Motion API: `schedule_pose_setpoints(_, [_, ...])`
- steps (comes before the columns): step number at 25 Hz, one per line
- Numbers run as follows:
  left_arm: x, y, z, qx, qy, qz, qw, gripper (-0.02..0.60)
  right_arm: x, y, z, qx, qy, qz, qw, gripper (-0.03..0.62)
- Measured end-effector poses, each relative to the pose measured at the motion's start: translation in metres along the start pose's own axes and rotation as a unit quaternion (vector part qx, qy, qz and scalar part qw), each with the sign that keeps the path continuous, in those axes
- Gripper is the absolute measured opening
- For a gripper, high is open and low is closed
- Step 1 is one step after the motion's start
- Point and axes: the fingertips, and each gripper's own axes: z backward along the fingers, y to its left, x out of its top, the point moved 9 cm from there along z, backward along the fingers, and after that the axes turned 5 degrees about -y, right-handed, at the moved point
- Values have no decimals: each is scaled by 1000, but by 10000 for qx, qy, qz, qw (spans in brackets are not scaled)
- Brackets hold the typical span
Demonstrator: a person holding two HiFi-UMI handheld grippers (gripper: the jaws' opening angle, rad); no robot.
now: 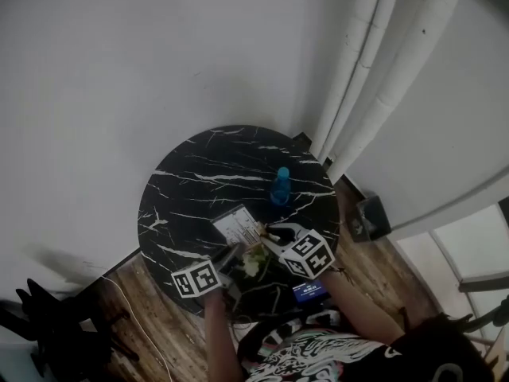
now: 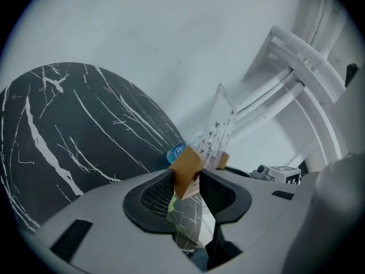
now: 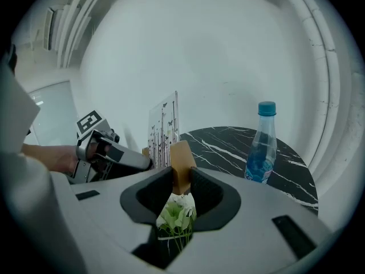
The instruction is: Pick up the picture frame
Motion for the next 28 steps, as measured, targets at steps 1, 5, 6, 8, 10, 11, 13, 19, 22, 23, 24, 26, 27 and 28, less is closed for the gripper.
schedule_pose_setpoints(1, [0,-1,0,-21,-12,16,10000,149,1,0,1,-6,-17,15,10000,100])
schedule_pose_setpoints(5, [3,-6,-1,-59,-16,-60,10000,149,4,-1,6,-68,-78,22,9999,98])
schedule_pose_setpoints(6, [4,-7,-2,-64,-6,-93,9999,149,5,-1,7,-79,-88,20,9999,97])
schedule_pose_setpoints(8, [5,-9,-3,-73,5,-129,9999,149,5,-2,8,-95,-106,27,9999,97])
schedule_pose_setpoints(10, [3,-11,-4,-71,26,-153,9999,149,4,-2,11,-110,-92,60,9999,95])
schedule_pose_setpoints(11, [2,-12,-5,-64,41,-164,9998,149,3,-3,12,-111,-59,66,9999,95])
schedule_pose_setpoints(13, [-2,-13,-5,-44,69,-175,9998,149,2,-3,13,-101,22,73,9999,92])
schedule_pose_setpoints(19, [-8,-14,-3,-29,58,-121,9999,149,-2,-2,16,-92,53,58,9999,91])
schedule_pose_setpoints(22, [-9,-15,-3,-16,78,-107,9999,149,-4,-2,17,-78,80,-2,9999,91])
schedule_pose_setpoints(23, [-9,-16,-4,-19,85,-112,9999,149,-4,-3,18,-77,77,-8,9999,91])
schedule_pose_setpoints(24, [-10,-16,-4,-24,90,-116,9999,149,-4,-4,19,-78,72,-6,9999,91])
schedule_pose_setpoints(26, [-11,-16,-5,-35,87,-105,9999,149,-5,-4,20,-85,65,6,9999,91])
schedule_pose_setpoints(27, [-11,-16,-6,-37,87,-98,9999,149,-5,-4,20,-93,67,8,9999,91])
schedule_pose_setpoints(28, [-12,-16,-6,-41,91,-94,9999,149,-6,-4,21,-100,71,6,9999,91])
